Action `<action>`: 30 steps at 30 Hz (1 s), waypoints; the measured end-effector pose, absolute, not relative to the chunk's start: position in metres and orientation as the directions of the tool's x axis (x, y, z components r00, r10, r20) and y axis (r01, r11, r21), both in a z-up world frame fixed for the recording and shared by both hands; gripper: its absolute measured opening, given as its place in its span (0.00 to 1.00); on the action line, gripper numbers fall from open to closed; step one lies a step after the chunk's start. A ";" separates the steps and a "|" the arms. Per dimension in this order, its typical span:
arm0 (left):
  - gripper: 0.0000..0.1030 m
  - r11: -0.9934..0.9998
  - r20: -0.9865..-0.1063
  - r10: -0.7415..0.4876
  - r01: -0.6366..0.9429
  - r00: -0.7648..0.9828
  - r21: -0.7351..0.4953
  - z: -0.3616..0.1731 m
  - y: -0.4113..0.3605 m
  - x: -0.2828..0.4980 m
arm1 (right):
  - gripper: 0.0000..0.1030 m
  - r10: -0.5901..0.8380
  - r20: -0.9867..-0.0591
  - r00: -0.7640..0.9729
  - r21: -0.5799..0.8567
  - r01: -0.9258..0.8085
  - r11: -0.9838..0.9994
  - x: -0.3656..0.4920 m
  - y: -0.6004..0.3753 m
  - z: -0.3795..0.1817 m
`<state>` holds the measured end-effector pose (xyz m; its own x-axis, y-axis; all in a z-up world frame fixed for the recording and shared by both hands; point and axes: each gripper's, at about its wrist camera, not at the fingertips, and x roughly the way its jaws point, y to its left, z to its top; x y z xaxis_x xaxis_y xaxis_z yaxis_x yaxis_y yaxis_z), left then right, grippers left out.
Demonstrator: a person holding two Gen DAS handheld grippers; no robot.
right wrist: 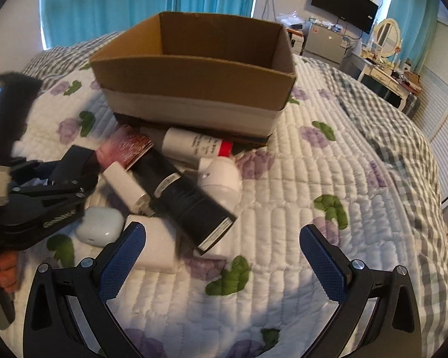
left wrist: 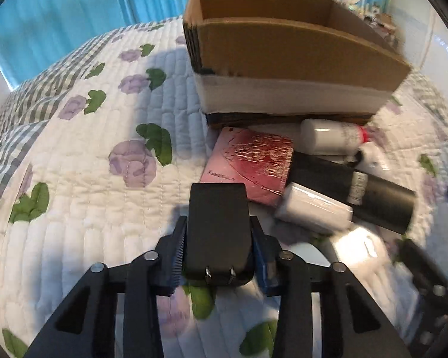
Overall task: Organize rigid objects
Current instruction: 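Grasp the black charger with the left tool while the right tool grasps the white adapter, then carry both items over the box and open both tools to drop them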
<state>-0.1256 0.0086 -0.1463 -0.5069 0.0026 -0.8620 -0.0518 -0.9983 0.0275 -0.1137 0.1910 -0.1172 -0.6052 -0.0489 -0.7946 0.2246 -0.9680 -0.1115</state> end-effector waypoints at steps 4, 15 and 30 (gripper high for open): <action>0.38 -0.996 -0.841 0.006 -0.077 -0.542 0.042 -0.131 0.009 -0.101 | 0.99 -0.073 -0.821 -0.566 -0.070 0.226 -0.972 -0.107 0.182 -0.123; 0.38 -0.999 -0.824 0.003 -0.031 -0.566 0.018 -0.131 -0.014 -0.089 | 0.81 -0.142 -0.889 -0.436 0.048 0.219 -0.975 -0.113 0.154 -0.158; 0.38 -0.995 -0.805 -0.039 -0.048 -0.592 0.083 -0.123 0.000 -0.081 | 0.50 -0.181 -0.870 -0.458 0.102 0.192 -0.976 -0.114 0.160 -0.168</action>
